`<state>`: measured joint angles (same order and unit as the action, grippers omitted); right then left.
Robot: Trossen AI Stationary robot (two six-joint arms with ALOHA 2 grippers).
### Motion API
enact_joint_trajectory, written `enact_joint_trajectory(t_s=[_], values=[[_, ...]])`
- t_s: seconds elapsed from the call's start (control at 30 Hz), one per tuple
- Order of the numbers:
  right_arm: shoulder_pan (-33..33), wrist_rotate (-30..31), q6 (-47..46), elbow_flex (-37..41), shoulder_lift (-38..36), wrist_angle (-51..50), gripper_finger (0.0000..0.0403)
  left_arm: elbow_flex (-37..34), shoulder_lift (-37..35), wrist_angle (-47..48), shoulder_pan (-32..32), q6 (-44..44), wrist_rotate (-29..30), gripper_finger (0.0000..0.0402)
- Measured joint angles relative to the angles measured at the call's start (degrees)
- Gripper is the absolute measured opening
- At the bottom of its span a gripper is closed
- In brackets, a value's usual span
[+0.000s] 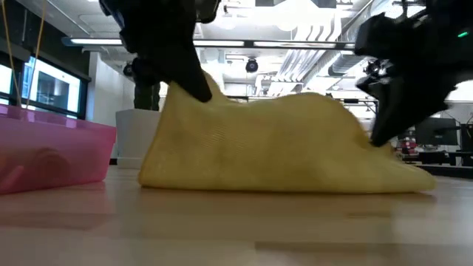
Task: Roll microfiber towels into tight, uniform cylinder then place into a basket
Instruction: Roll the yellow towel
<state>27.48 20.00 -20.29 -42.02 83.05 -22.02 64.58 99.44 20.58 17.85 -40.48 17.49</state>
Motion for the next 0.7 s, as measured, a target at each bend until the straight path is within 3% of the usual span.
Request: enact_joint_trajectory(t_s=[0.4,0.7], values=[[-13.4,9.9,14.1,0.0,0.0,0.5,0.0001,0.0,0.3,10.7,-3.6,-4.1,14.7,0.0000],[-22.6,2.4,17.4,0.0,0.0,3.2,0.0006,0.0,0.7,12.2,-7.8,-2.9,15.8,0.0000]])
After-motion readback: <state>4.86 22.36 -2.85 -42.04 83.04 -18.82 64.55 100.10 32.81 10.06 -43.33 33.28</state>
